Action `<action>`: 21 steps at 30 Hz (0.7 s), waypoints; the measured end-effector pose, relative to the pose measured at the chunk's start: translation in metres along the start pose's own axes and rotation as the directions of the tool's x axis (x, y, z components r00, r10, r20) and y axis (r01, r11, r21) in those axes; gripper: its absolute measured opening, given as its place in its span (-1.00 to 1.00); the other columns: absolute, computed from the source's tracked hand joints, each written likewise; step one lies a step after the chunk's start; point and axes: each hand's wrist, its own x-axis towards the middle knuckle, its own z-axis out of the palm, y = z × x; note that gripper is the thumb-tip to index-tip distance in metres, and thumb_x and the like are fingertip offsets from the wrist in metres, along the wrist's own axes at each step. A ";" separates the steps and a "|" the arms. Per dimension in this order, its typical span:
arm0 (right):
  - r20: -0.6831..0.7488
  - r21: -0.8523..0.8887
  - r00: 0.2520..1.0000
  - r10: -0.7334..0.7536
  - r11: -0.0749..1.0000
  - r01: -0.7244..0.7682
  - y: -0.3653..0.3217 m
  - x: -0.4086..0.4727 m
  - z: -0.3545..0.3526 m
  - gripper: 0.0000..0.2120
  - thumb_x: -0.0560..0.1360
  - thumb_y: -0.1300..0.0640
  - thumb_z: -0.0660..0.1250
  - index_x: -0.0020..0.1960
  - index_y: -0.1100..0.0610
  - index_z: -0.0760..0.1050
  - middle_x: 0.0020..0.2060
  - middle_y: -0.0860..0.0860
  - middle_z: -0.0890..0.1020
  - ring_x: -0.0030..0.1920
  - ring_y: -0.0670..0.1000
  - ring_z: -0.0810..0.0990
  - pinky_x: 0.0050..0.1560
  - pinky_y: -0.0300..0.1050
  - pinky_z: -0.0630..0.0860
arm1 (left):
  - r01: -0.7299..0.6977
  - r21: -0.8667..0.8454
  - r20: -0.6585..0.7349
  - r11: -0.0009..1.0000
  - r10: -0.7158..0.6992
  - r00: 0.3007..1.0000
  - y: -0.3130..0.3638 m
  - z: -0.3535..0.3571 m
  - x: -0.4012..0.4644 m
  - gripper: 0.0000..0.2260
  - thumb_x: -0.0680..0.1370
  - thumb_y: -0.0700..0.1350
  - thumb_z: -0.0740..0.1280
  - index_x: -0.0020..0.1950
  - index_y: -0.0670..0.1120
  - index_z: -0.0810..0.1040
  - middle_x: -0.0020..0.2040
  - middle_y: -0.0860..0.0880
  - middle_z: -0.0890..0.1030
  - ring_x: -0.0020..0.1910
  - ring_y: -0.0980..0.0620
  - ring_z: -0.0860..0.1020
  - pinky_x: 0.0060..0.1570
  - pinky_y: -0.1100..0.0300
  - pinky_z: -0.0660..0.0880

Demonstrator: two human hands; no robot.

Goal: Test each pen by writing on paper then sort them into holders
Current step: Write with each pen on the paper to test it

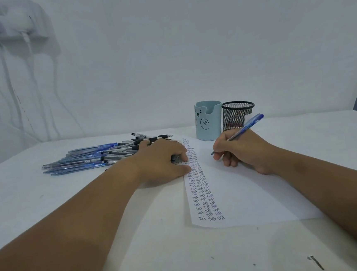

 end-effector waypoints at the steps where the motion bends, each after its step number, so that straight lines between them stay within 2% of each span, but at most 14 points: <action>1: 0.000 -0.009 1.000 0.004 1.000 -0.004 -0.002 0.001 0.000 -0.92 0.50 0.30 0.36 -0.18 0.24 0.54 -0.28 0.18 0.68 -0.43 0.06 0.51 -0.45 -0.17 0.38 | -0.001 -0.007 -0.006 1.000 0.001 1.000 0.000 0.000 0.000 -0.75 0.51 0.25 0.37 0.11 0.19 0.58 0.24 0.29 0.53 0.31 0.20 0.42 0.47 -0.11 -0.01; 5: 0.019 -0.101 0.999 0.033 0.994 -0.030 -0.012 0.015 0.000 -0.92 0.47 0.31 0.37 -0.19 0.23 0.52 -0.28 0.18 0.69 -0.47 0.06 0.49 -0.48 -0.18 0.30 | -0.004 -0.005 -0.020 1.000 0.004 1.000 -0.001 0.002 -0.001 -0.74 0.51 0.27 0.37 0.12 0.20 0.58 0.26 0.30 0.52 0.34 0.22 0.41 0.52 -0.14 -0.04; 7: 0.008 -0.134 1.000 -0.001 0.991 0.002 -0.017 0.030 0.002 -0.94 0.45 0.31 0.38 -0.20 0.23 0.54 -0.27 0.19 0.70 -0.47 0.04 0.49 -0.49 -0.20 0.34 | -0.012 -0.006 -0.023 1.000 0.012 1.000 -0.002 0.002 -0.001 -0.73 0.50 0.27 0.37 0.13 0.19 0.58 0.26 0.31 0.52 0.34 0.25 0.40 0.53 -0.17 -0.04; 10: -0.001 -0.110 0.998 -0.065 0.992 0.065 -0.019 0.054 0.015 -0.95 0.43 0.33 0.40 -0.21 0.26 0.59 -0.32 0.20 0.67 -0.47 0.01 0.47 -0.49 -0.21 0.36 | -0.036 -0.023 -0.039 0.999 0.035 0.999 -0.006 0.002 0.001 -0.71 0.49 0.28 0.38 0.12 0.18 0.59 0.25 0.33 0.53 0.31 0.29 0.40 0.52 -0.15 -0.03; 13: -0.011 -0.088 0.999 -0.051 0.995 0.050 -0.011 0.072 0.029 -0.92 0.42 0.32 0.39 -0.24 0.24 0.55 -0.37 0.18 0.64 -0.46 0.03 0.43 -0.46 -0.21 0.36 | -0.061 -0.002 -0.041 0.998 0.061 0.997 -0.008 0.002 0.002 -0.70 0.50 0.30 0.36 0.13 0.19 0.59 0.25 0.32 0.53 0.31 0.29 0.40 0.48 -0.09 0.00; 17: -0.037 -0.116 0.996 -0.079 0.991 0.074 0.005 0.086 0.034 -0.90 0.39 0.23 0.40 -0.30 0.18 0.55 -0.38 0.16 0.67 -0.39 0.11 0.45 -0.31 0.01 0.40 | -0.084 0.011 -0.028 0.996 0.085 0.996 -0.013 0.003 0.003 -0.68 0.49 0.33 0.33 0.13 0.20 0.58 0.26 0.34 0.52 0.32 0.30 0.39 0.46 -0.07 0.05; 21: -0.030 -0.157 0.996 -0.087 0.984 0.081 0.011 0.091 0.032 -0.90 0.36 0.15 0.42 -0.31 0.13 0.57 -0.38 0.13 0.69 -0.34 0.12 0.50 -0.25 0.07 0.44 | -0.081 -0.015 -0.052 0.997 0.080 0.995 -0.012 0.006 0.003 -0.69 0.48 0.33 0.36 0.12 0.21 0.58 0.23 0.33 0.53 0.29 0.30 0.41 0.43 -0.01 0.07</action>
